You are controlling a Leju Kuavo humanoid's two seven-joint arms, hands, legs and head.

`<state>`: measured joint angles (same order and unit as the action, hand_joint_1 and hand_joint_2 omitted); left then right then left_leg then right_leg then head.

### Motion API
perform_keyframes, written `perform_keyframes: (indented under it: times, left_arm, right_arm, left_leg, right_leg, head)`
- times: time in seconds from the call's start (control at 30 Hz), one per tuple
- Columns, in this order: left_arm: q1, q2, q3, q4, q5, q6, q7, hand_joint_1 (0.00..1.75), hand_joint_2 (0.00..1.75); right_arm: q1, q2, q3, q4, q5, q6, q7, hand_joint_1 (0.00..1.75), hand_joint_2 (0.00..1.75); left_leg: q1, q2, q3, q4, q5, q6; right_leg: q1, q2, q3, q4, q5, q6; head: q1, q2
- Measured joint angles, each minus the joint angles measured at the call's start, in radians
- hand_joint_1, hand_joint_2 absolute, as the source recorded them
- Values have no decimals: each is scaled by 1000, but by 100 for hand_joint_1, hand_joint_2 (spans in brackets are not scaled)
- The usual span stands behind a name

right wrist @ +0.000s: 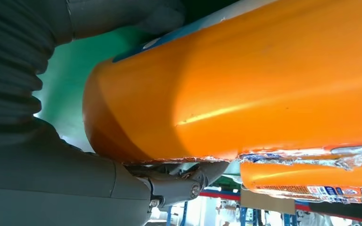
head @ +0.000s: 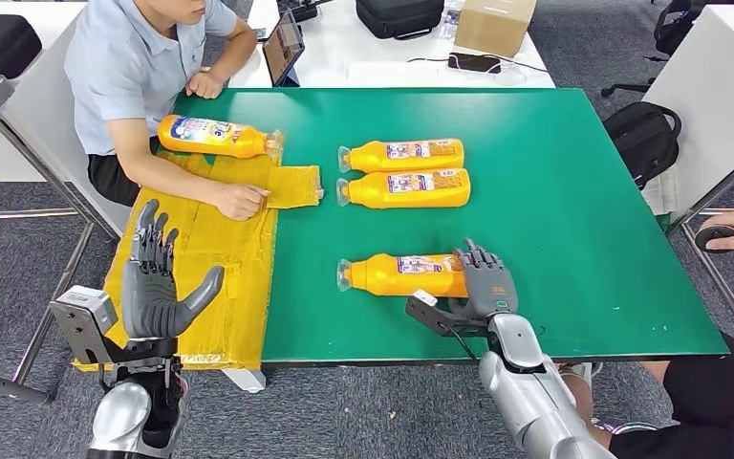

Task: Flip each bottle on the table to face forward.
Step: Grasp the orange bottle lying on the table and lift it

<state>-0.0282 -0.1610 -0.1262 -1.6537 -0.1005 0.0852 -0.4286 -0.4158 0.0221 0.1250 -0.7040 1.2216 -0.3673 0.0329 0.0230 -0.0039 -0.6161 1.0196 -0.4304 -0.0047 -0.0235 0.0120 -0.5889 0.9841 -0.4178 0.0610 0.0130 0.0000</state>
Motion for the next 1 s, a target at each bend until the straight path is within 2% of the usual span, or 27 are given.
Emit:
perform_keyframes:
  times: [0.13, 0.23, 0.47, 0.53, 0.6, 0.67, 0.73, 0.8, 0.87, 1.0]
  left_arm:
    - [-7, 2, -2, 10, 6, -1, -1, 0, 175]
    - [-12, 5, -3, 18, 14, -7, -1, 0, 175]
    - [-21, 11, -5, 37, 32, -27, -1, 0, 175]
    - [-23, 13, -6, 42, 35, -31, -3, 0, 175]
    - [-28, 15, -11, 51, 31, -27, -9, 0, 175]
    - [-33, 16, -22, 67, 4, 0, -12, 0, 175]
    - [-36, 16, -34, 91, -35, 35, 0, 0, 175]
    - [-35, 15, -49, 123, -54, 40, 39, 0, 175]
    - [-27, 14, -67, 162, -44, 5, 81, 0, 175]
    - [22, 8, -109, 216, -26, -56, 85, 0, 175]
  right_arm:
    - [-30, 0, 0, 42, -14, 14, 0, 160, 175]
    - [-50, -1, 0, 71, -28, 27, -1, 159, 175]
    - [-77, -4, 0, 128, -71, 38, -31, 171, 175]
    - [-77, -4, -2, 134, -121, 43, -95, 171, 175]
    - [-69, -1, -10, 134, -209, 56, -203, 172, 175]
    - [-47, 8, -22, 119, -305, 66, -316, 174, 175]
    - [-15, 21, -28, 88, -375, 65, -385, 174, 175]
    - [19, 34, -29, 43, -420, 43, -418, 175, 175]
    - [58, 48, -29, -13, -457, 7, -442, 175, 175]
    - [128, 81, -23, -144, -545, -53, -479, 175, 175]
  left_leg:
    - [0, 0, 2, 0, 0, 0]
    - [0, 0, 5, 0, 0, 0]
    - [0, 0, 10, 0, -1, 0]
    - [0, 0, 11, 0, -1, 0]
    - [0, 1, 12, 0, -1, -1]
    - [0, 1, 12, 0, -1, -1]
    - [0, 1, 11, 0, -1, -1]
    - [0, 1, 10, 0, -1, -1]
    - [0, 0, 8, 0, -1, -1]
    - [0, 0, 2, 0, -1, -1]
  right_leg:
    - [0, 0, 2, 0, 0, 0]
    - [0, 0, 4, 0, 0, 0]
    - [0, 0, 9, -1, 0, 0]
    - [0, 0, 9, -1, 0, 0]
    - [0, 1, 10, -1, 0, 0]
    - [0, 1, 10, -1, 0, 0]
    - [0, 1, 10, -1, 0, 0]
    - [0, 1, 10, 0, 0, 0]
    - [0, 1, 9, 0, 0, 0]
    - [0, 1, 2, 0, 0, 0]
  head:
    - [0, 0]
    - [0, 0]
    - [0, 0]
    - [0, 0]
    - [0, 0]
    - [0, 0]
    - [0, 0]
    - [0, 0]
    - [0, 0]
    - [0, 0]
